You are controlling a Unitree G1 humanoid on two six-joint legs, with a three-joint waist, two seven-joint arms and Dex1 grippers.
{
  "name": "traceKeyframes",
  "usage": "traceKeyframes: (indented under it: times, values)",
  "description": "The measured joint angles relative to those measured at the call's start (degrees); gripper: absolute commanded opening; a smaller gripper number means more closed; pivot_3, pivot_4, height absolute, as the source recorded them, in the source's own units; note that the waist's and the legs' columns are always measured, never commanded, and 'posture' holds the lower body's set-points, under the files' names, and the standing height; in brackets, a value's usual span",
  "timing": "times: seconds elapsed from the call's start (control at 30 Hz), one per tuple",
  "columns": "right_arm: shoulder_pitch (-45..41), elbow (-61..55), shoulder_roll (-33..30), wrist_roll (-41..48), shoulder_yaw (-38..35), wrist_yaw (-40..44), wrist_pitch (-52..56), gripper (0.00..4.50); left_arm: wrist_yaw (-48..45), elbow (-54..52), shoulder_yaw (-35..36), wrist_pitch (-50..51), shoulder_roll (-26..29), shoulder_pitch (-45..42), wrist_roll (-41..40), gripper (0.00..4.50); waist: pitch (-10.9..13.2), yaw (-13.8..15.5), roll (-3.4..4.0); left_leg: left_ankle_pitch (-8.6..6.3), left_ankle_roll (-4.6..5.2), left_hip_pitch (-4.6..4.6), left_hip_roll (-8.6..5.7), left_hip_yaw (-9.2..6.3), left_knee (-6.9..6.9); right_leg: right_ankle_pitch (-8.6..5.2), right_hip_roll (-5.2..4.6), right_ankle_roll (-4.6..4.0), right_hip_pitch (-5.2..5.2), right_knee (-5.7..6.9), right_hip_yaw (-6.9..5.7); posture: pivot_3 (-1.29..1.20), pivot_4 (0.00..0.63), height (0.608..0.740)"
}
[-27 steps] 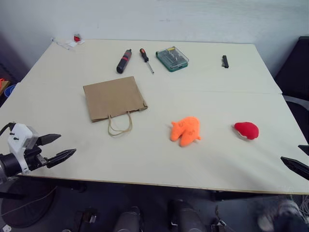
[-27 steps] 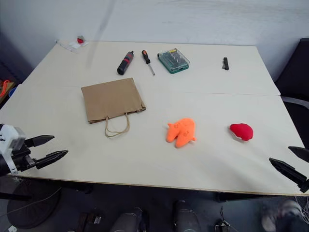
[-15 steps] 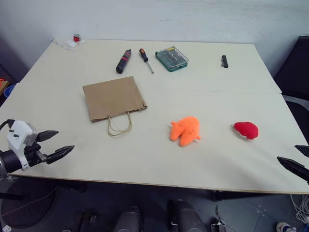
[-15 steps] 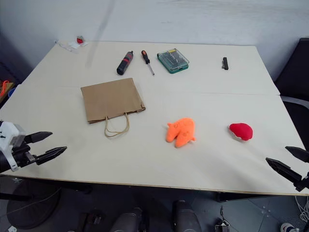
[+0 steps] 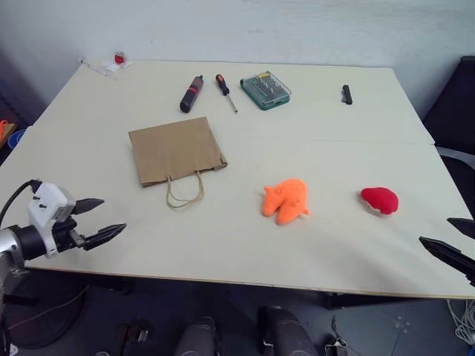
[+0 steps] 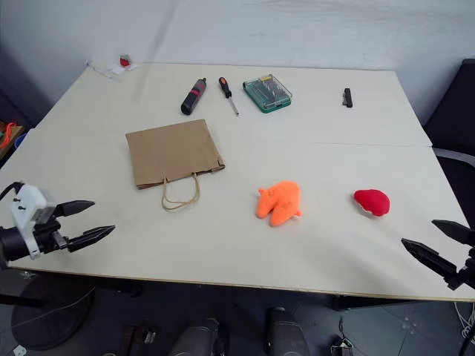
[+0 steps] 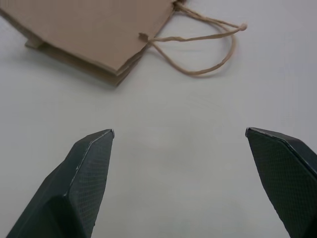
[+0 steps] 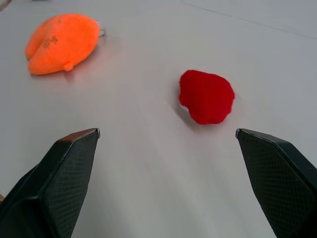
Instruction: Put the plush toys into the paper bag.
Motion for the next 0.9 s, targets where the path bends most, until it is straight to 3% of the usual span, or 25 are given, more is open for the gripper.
traceKeyframes:
  times: [0.2,0.47,0.67,0.9]
  values:
    - [-7.89,-14.33,-2.38,8.03,7.01,-4.98,6.02,4.50,-3.56,1.25,-10.80,-8.06,3.49,-12.70,6.12,4.46,0.00,-0.09,0.01,0.10,-0.07,0.02,-0.01,0.00,0.05,0.11,0.02,-0.05,0.01,0.04,-0.01,0.00,0.150,0.740]
    - [-21.20,-21.51,-2.42,10.24,24.18,-12.52,7.53,4.50,-8.15,18.06,-25.59,-26.12,1.88,-28.82,17.88,4.46,0.05,0.00,-0.06,0.28,-0.31,-0.19,-0.02,0.02,0.15,0.14,0.05,-0.01,-0.12,-0.02,-0.11,0.00,0.150,0.740]
    - [-26.11,-21.21,-2.40,8.54,31.80,-14.21,7.36,4.50,-11.14,30.68,-30.88,-37.30,-0.36,-37.01,22.96,4.46,0.12,0.10,-0.19,0.23,-0.19,-0.32,-0.02,0.02,0.44,0.19,0.07,0.08,-0.11,0.01,-0.16,0.00,0.150,0.740]
    - [-28.13,-21.06,-1.99,7.12,35.17,-14.65,6.87,4.50,-13.35,38.57,-34.21,-44.39,-3.12,-41.52,25.48,4.46,0.16,-0.04,-0.27,0.09,0.05,-0.47,-0.02,0.04,1.00,0.28,0.05,0.24,-0.06,0.03,-0.11,0.00,0.150,0.740]
